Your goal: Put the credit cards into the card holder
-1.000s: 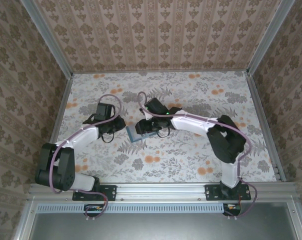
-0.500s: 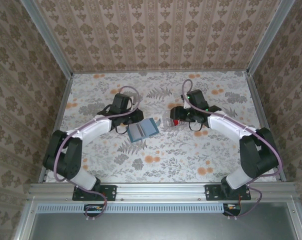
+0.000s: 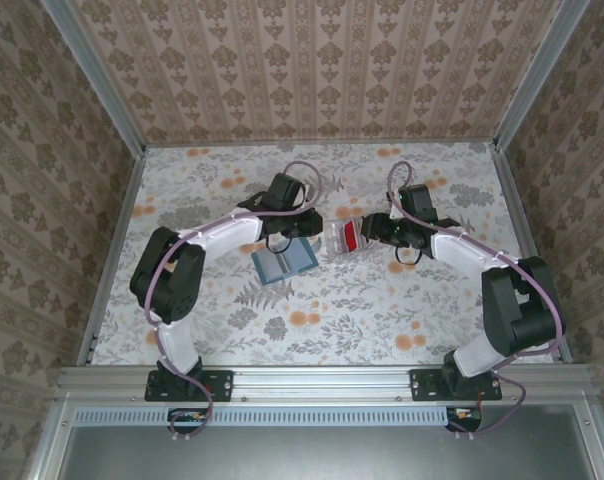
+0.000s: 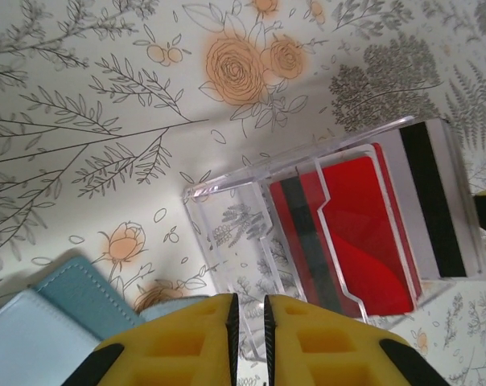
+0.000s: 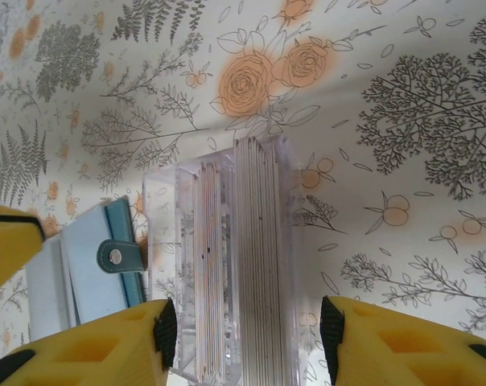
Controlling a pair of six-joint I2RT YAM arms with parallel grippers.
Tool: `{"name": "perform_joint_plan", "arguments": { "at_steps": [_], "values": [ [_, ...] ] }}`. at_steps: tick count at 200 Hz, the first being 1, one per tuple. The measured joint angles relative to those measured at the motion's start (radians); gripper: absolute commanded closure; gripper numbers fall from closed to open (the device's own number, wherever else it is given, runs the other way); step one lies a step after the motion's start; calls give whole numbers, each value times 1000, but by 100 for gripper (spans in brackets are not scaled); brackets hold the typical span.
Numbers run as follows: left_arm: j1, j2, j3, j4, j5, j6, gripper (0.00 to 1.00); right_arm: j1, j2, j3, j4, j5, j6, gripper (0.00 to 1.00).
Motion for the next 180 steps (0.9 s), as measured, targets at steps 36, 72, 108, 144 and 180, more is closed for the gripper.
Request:
{"name": "perform_joint_plan", "arguments": {
  "at_steps": [36, 72, 108, 144, 180],
  "values": [
    [-3, 59, 27, -37, 9, 0, 80, -2, 19, -5, 51, -34, 0, 46],
    [-20, 84, 40, -55, 18, 0, 80, -2, 20, -6, 70, -42, 0, 46],
    [-31, 96, 55, -57, 27, 0, 80, -2, 43, -7, 86, -63, 0, 45],
    [-41, 126, 79, -57, 31, 0, 80, -2, 52, -8, 99, -72, 0, 45],
    [-48, 154, 92, -58, 35, -1, 80, -2, 52, -12, 108, -79, 0, 45]
  ]
}}
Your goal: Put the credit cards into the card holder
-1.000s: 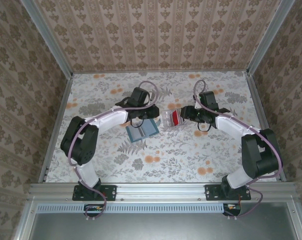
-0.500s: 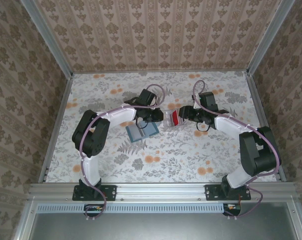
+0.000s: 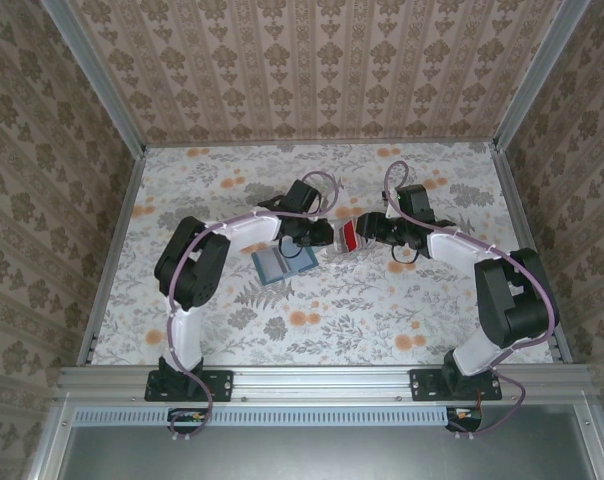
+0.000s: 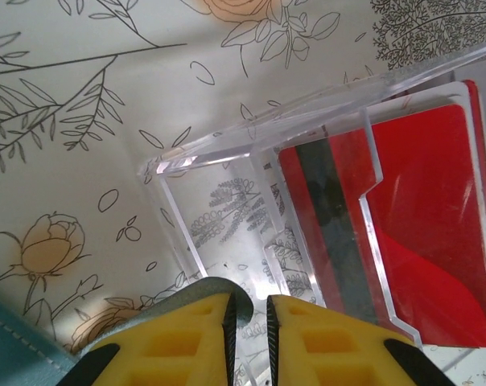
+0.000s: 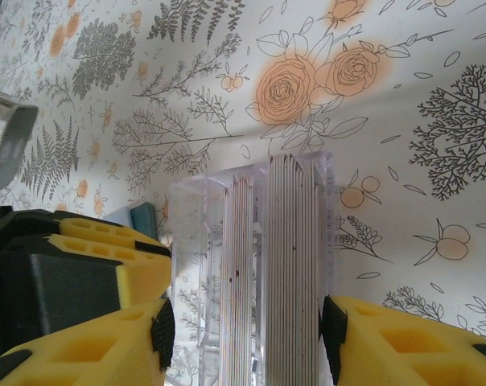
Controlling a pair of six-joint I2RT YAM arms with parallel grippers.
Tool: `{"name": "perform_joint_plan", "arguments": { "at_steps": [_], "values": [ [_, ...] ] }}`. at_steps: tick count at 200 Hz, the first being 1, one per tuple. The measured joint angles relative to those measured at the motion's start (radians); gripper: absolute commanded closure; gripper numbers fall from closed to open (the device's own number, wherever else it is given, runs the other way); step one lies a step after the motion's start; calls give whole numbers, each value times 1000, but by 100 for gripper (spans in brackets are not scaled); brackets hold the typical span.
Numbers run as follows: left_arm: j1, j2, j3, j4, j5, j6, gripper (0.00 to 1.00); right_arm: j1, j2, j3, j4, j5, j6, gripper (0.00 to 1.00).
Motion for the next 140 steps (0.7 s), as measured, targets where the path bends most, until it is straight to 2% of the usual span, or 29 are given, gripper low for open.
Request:
{"name": "perform_joint_plan", "arguments": {
  "at_steps": [140],
  "values": [
    [-3, 4, 12, -8, -2, 0, 79, 3, -42, -63, 55, -23, 0, 47]
  ]
}}
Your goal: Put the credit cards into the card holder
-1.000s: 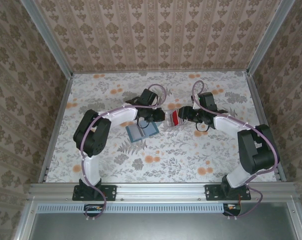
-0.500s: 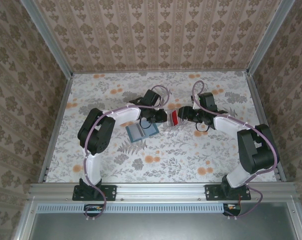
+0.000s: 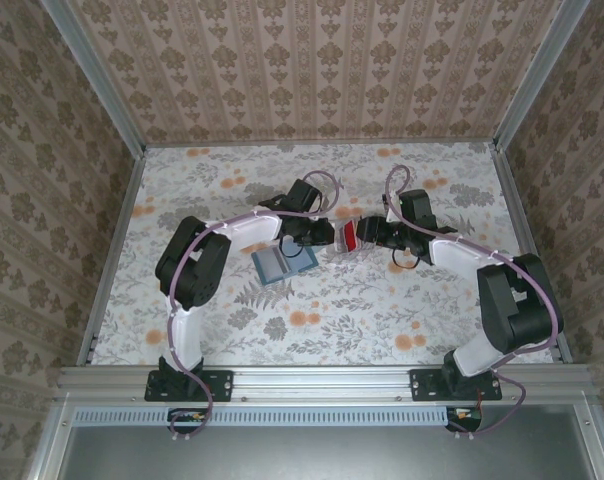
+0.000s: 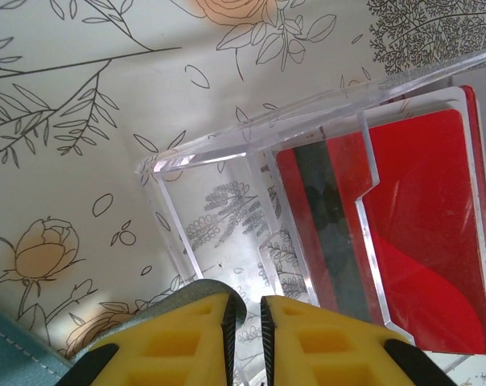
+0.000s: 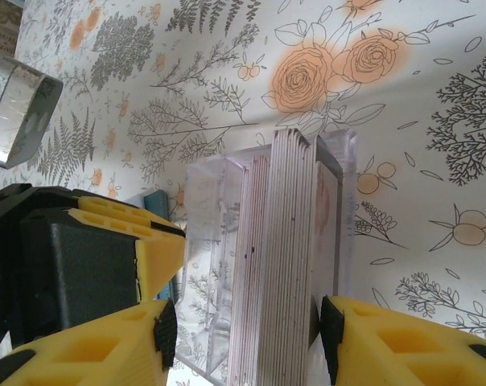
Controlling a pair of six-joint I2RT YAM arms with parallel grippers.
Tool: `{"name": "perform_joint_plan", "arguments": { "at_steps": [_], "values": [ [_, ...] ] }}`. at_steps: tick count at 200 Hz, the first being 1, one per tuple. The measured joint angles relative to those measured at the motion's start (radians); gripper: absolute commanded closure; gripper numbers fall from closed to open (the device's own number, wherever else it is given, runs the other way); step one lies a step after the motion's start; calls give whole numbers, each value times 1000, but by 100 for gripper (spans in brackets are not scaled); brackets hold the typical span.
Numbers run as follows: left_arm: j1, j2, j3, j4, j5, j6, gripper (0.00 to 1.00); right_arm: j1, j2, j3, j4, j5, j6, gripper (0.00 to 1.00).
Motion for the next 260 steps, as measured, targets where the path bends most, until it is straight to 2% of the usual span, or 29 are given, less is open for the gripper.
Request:
{"name": "perform_joint_plan", "arguments": {
  "at_steps": [146, 181, 260],
  "values": [
    [-2, 1, 6, -11, -2, 0, 79, 0, -14, -13, 30, -23, 1, 54],
    [-2, 1, 6, -11, -3, 0, 79, 1, -14, -13, 29, -11, 1, 50],
    [-2, 6, 19, -20, -3, 0, 79, 50, 27, 49, -53, 83, -55, 48]
  ]
}}
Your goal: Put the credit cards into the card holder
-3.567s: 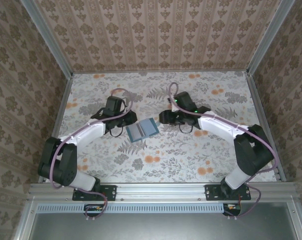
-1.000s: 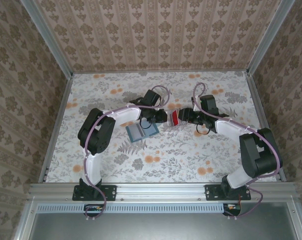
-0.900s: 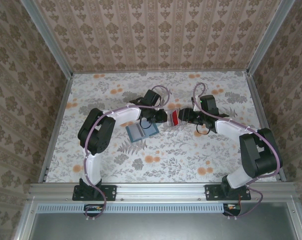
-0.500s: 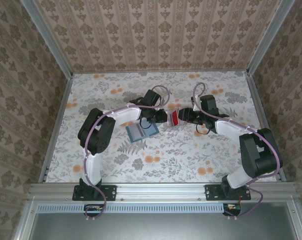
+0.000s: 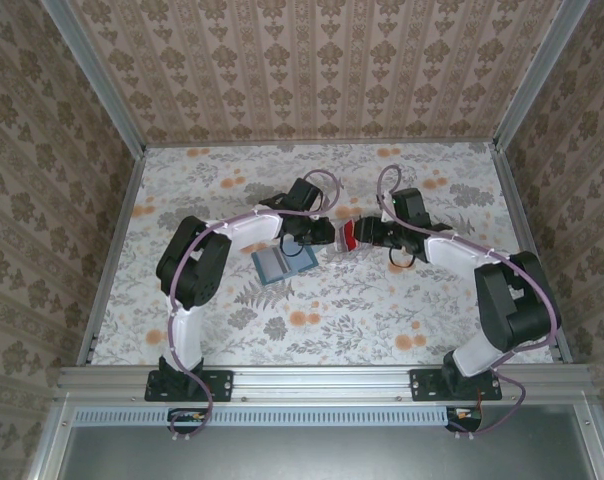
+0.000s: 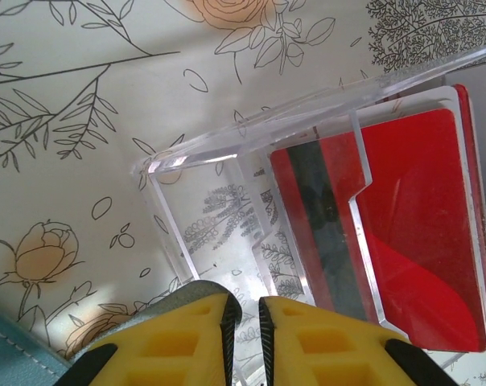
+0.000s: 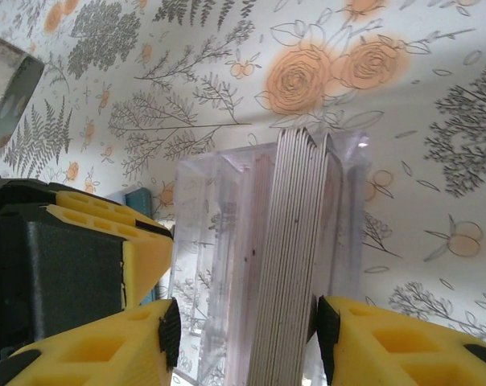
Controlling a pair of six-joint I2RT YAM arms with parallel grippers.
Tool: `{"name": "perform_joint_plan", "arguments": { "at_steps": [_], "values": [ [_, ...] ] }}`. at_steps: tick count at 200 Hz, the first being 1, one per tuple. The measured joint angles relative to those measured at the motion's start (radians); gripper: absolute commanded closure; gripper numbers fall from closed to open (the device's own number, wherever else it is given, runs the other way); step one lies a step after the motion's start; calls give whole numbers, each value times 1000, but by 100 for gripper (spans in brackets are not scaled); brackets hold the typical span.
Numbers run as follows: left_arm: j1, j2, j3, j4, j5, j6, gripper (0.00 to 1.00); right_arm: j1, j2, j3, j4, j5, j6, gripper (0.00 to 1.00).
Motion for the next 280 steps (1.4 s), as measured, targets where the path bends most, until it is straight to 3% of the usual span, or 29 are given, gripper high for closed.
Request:
{"name": "perform_joint_plan", "arguments": {
  "at_steps": [50, 280],
  "values": [
    [0, 0, 0, -2, 0, 0, 79, 36, 15, 31, -33, 57, -40, 49],
    [0, 0, 0, -3, 0, 0, 79, 37, -37, -24, 8, 42, -41, 53]
  ]
}}
